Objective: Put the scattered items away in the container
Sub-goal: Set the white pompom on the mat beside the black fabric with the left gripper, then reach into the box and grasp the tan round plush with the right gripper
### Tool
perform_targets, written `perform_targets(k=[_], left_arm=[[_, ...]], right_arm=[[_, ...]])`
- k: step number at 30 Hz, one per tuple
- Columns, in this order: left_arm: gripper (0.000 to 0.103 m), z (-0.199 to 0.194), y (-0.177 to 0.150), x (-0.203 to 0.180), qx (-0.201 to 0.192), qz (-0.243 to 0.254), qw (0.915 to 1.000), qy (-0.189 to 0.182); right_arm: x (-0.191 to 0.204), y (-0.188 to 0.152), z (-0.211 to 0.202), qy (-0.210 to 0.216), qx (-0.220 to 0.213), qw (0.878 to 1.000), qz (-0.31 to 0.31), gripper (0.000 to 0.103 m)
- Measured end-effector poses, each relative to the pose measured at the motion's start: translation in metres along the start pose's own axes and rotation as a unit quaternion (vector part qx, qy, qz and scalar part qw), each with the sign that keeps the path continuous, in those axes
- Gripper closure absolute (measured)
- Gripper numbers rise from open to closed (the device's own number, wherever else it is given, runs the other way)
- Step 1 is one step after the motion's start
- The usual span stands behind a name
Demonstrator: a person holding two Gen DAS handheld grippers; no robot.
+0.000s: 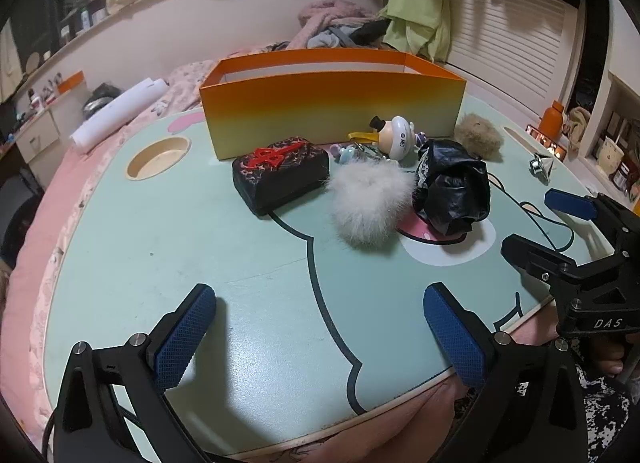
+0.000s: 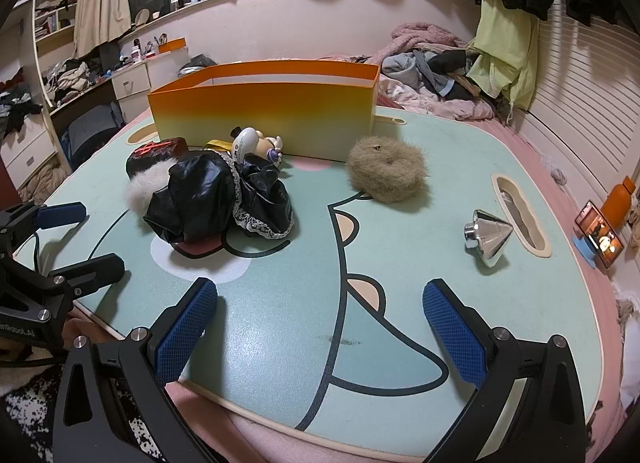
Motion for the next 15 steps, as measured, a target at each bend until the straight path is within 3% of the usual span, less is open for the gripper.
perform_targets(k=[7, 9, 12, 14, 15], left_arm=[[0.000, -0.002, -0.001, -0.002, -0.002, 0.000, 1.0000, -0.002], [0.000, -0.003, -0.002, -0.003, -0.002, 0.000, 1.0000, -0.002], [0.000, -0.003, -0.002, -0.003, -0.003, 0.001, 1.0000, -0.002], [0.000, -0.004, -0.001, -0.003, -0.004, 0.001, 1.0000, -0.003], [0.000, -0.004, -0.001, -0.003, -0.005, 0.001, 1.0000, -0.003]], right_arm=[[-0.008, 0.000, -0.003, -0.010, -0.004, 1.000, 0.011, 0.001], [-0.010, 0.006, -0.011, 0.001, -0.014, 1.000, 0.016, 0.007], [-0.009, 0.032, -0.027, 0.014, -0.037, 0.999, 0.004, 0.017], [-0.008, 0.058, -0.032, 0.004, -0.049, 0.999, -0.020, 0.043], [-0.006, 0.075, -0.034, 0.000, -0.050, 0.998, -0.035, 0.049]])
Point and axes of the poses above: each gripper's, at about its wrist camera, not at the fingertips, and z roughly the way its jaws point, x to its left, y to its top, the point moved 7 cm from there along z, roughly the way its jaws point, and after that the axes turned 5 degrees about y, right-handed, at the moved point
